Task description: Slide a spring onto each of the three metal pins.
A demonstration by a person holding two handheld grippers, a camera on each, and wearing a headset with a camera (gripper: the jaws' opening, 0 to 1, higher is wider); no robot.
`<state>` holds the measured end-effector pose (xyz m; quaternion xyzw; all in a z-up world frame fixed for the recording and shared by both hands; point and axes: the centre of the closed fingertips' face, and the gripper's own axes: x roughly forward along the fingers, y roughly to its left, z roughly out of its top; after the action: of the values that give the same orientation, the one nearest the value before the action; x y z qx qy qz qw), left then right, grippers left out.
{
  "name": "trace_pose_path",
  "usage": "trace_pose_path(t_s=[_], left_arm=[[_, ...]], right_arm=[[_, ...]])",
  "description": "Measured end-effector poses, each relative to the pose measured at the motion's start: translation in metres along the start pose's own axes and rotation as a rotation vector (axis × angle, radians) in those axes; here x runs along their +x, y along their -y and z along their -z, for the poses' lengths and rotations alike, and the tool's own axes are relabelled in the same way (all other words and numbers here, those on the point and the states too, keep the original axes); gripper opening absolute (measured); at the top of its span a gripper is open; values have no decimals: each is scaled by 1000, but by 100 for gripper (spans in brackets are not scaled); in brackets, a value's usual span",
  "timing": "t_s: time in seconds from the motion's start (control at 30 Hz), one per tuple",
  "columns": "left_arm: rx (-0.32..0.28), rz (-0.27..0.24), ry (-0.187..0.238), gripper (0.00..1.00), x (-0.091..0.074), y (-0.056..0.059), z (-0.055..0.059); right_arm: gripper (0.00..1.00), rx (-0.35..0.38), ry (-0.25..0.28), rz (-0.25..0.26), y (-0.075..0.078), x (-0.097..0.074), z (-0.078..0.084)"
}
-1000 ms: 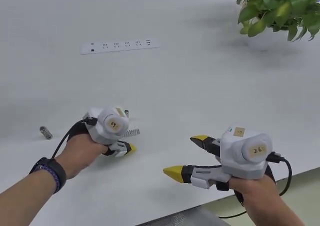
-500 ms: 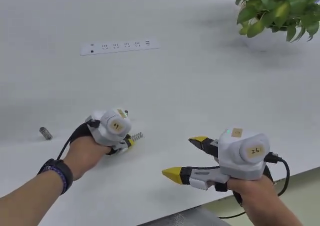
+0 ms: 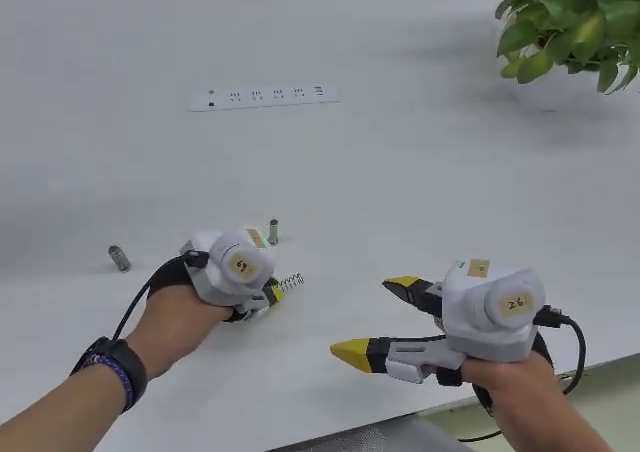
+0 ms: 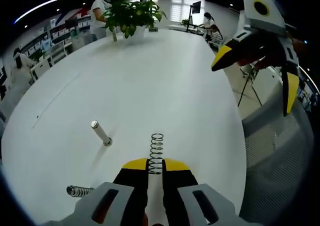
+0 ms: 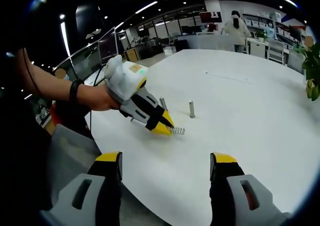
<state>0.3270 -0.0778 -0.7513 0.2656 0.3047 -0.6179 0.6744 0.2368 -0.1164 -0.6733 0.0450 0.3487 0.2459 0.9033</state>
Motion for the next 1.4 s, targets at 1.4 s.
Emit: trace_pose_path(t_s=[1.4], left_arm=[[7, -98, 84, 2, -116, 36, 36]], right_arm=[[59, -105, -5, -183, -72, 28, -16]])
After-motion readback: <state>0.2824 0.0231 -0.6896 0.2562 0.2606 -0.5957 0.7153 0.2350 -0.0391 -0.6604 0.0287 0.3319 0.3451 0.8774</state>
